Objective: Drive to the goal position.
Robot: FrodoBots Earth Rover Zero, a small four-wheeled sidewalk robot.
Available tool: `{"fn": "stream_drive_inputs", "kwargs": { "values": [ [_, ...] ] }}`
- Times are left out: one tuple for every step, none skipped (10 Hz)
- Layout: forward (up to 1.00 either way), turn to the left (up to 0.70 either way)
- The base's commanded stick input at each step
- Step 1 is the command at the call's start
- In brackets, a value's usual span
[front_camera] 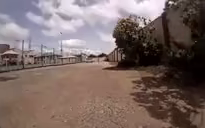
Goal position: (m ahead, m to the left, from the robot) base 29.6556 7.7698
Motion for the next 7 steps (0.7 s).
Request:
{"fn": "stream_drive_inputs", "kwargs": {
  "values": [
    [0.85, 0.00],
    [0.85, 0.00],
    [0.85, 0.00],
    [0.85, 0.00],
    [0.85, 0.00],
    [0.85, 0.00],
    [0.85, 0.00]
  ]
}}
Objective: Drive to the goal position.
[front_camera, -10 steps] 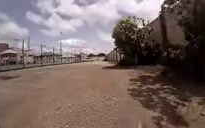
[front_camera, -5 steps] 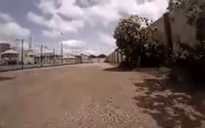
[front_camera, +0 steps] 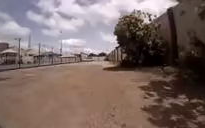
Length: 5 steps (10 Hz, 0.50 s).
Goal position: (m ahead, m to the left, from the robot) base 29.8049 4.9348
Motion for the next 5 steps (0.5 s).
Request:
{"fn": "stream_drive_inputs", "kwargs": {
  "values": [
    [0.85, 0.00],
    [0.85, 0.00],
    [0.85, 0.00],
    [0.85, 0.00],
    [0.85, 0.00]
  ]
}}
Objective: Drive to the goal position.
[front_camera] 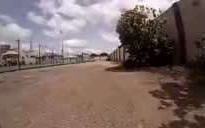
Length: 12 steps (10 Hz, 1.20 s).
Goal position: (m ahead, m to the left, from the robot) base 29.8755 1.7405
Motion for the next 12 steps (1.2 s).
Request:
{"fn": "stream_drive_inputs", "kwargs": {
  "values": [
    [0.85, 0.00],
    [0.85, 0.00],
    [0.85, 0.00],
    [0.85, 0.00],
    [0.85, 0.00],
    [0.85, 0.00],
    [0.85, 0.00],
    [0.85, 0.00],
    [0.85, 0.00],
    [0.85, 0.00],
    [0.85, 0.00],
    [0.85, 0.00]
  ]
}}
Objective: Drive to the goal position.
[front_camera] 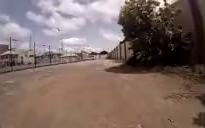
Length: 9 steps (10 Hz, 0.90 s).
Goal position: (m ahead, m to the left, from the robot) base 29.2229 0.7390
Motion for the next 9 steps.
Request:
{"fn": "stream_drive_inputs", "kwargs": {
  "values": [
    [0.85, 0.00],
    [0.85, 0.00],
    [0.85, 0.00],
    [0.85, 0.00],
    [0.85, 0.00],
    [0.85, 0.00],
    [0.85, 0.00],
    [0.85, 0.00],
    [0.85, 0.00]
  ]
}}
